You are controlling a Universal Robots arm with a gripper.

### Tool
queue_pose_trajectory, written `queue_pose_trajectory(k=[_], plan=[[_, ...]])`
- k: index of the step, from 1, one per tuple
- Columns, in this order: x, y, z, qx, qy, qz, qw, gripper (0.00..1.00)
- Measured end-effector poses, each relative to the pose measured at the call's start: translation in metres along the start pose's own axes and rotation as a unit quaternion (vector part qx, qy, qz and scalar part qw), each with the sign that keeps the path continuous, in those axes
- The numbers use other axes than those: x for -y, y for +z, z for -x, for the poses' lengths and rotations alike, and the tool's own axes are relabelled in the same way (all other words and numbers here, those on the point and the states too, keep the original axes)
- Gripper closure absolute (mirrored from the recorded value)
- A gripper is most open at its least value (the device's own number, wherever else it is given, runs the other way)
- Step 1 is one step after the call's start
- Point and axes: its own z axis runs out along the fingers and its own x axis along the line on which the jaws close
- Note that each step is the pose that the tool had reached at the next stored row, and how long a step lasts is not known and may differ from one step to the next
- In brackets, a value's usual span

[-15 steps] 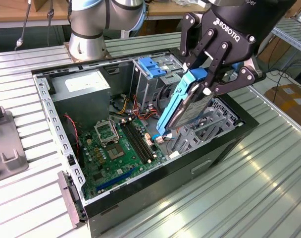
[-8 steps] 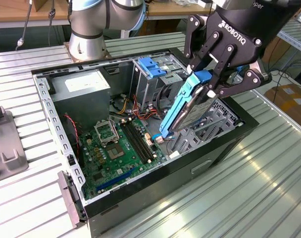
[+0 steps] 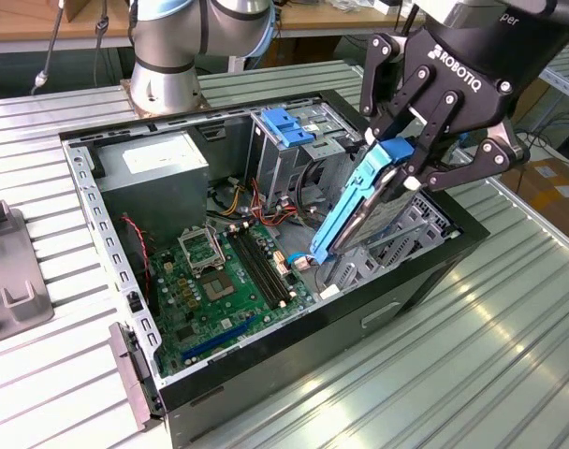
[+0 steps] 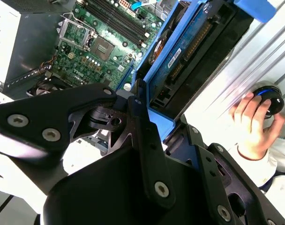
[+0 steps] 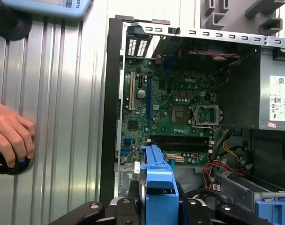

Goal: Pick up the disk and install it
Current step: 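Pick up the disk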

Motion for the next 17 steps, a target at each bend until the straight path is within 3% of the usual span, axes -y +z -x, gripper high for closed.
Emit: queue_pose_trajectory(k=[17], plan=[[0.0227, -0.0014, -0.0081, 0.0000, 0.000, 0.0000, 1.0000, 0.63]])
